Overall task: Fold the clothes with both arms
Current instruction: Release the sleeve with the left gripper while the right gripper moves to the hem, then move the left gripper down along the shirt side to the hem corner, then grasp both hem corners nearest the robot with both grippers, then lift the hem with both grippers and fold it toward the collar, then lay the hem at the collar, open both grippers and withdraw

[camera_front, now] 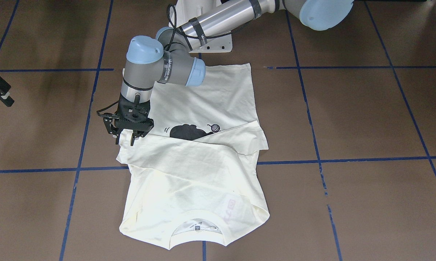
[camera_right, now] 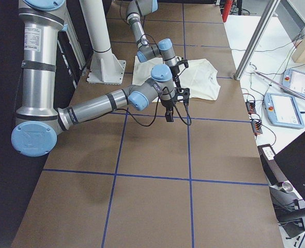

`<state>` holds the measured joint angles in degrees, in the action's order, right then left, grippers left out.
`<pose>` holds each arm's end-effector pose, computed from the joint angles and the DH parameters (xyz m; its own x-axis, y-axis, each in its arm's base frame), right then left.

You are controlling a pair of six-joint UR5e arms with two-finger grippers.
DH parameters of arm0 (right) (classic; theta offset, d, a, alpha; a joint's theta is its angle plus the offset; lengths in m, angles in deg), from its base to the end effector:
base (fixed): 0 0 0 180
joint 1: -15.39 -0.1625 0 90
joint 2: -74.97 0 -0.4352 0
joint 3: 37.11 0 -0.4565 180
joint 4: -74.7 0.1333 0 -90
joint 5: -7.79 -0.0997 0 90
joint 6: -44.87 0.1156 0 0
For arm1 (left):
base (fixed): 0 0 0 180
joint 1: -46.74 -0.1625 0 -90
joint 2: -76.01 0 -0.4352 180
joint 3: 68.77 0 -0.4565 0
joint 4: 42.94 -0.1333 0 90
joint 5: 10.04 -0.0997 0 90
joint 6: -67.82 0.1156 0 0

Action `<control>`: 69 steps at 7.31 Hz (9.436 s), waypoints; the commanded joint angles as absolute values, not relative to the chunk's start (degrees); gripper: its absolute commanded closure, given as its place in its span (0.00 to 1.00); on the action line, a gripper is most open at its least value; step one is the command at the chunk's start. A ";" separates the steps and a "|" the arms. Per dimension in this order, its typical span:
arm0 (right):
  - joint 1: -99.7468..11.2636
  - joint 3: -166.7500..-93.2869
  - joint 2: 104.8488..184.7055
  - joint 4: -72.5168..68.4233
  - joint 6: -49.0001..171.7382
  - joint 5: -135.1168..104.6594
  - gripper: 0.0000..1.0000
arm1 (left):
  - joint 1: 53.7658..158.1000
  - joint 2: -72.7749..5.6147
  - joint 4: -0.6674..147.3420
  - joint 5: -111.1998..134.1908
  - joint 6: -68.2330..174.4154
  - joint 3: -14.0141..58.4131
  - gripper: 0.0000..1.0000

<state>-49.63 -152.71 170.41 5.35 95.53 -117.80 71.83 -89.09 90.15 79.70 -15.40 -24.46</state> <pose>-0.1615 -0.5030 0.4444 0.6127 0.0944 0.7847 -0.2432 0.9672 0.0736 0.8113 -0.5276 -0.0101 0.3210 -0.0199 -0.9469 0.3928 0.9125 0.1139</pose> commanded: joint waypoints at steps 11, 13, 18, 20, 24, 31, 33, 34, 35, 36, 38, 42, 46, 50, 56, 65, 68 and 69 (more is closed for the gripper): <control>13.89 -160.34 170.51 4.30 156.40 -65.87 0.13 | 84.79 -49.23 67.98 99.65 -7.06 26.86 0.35; 14.07 -158.67 169.81 3.07 156.75 -65.60 0.19 | 84.71 -49.23 68.06 99.65 -6.97 26.33 0.34; 14.25 -158.14 169.80 3.16 156.84 -65.15 1.00 | 84.71 -48.01 69.82 99.65 -7.06 26.33 0.34; 14.25 -158.23 169.80 3.16 156.84 -65.16 1.00 | 84.71 -47.82 69.82 99.65 -7.24 26.59 0.32; 14.16 -161.56 169.89 3.33 157.01 -65.59 1.00 | 79.83 -38.66 69.47 98.34 -17.20 36.11 0.30; 13.90 -163.15 169.89 3.42 157.02 -65.51 1.00 | 55.89 -24.53 65.87 83.92 -36.85 46.46 0.35; 13.90 -163.15 169.98 3.42 157.02 -65.42 1.00 | 54.74 -24.53 65.78 83.83 -37.38 46.37 0.41; 13.90 -163.15 169.98 3.33 157.02 -65.33 1.00 | 54.56 -24.45 65.78 83.83 -37.38 46.37 0.44; 13.90 -163.23 169.98 3.42 157.02 -65.24 1.00 | 54.47 -24.53 65.78 83.83 -37.38 46.37 0.48; 13.90 -163.15 170.07 3.42 157.02 -65.16 1.00 | 54.56 -24.27 65.78 83.83 -37.38 46.28 0.60; 13.89 -163.23 170.07 3.42 157.02 -65.15 1.00 | 54.56 -24.09 65.78 83.83 -37.21 45.93 0.96; 13.98 -166.12 170.68 3.33 157.02 -66.29 1.00 | 55.00 -20.70 57.64 84.01 -37.03 56.33 1.00; 18.46 -168.41 173.93 3.33 156.93 -69.11 1.00 | 55.09 -17.76 57.25 84.44 -37.21 62.35 1.00; 4.74 -169.59 169.05 2.98 155.44 -77.58 1.00 | 75.22 -24.51 57.25 92.66 -25.75 60.98 1.00; -29.50 -127.90 132.42 -6.69 132.43 -98.12 1.00 | 93.05 -46.66 74.77 96.49 -12.60 15.86 1.00; -31.72 -108.98 121.81 3.16 128.27 -96.35 0.52 | 93.14 -49.35 90.53 88.75 -8.73 3.18 0.54; -27.09 -133.98 139.15 -1.05 130.98 -99.35 0.28 | 92.88 -40.80 90.21 89.19 -9.08 17.18 0.46; -23.93 -138.40 144.26 -0.97 134.31 -97.78 0.27 | 92.71 -40.79 90.30 90.23 -9.26 17.27 0.46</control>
<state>-27.60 -131.08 137.12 -0.41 131.17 -98.98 92.91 -41.36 90.21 89.34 -9.07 16.15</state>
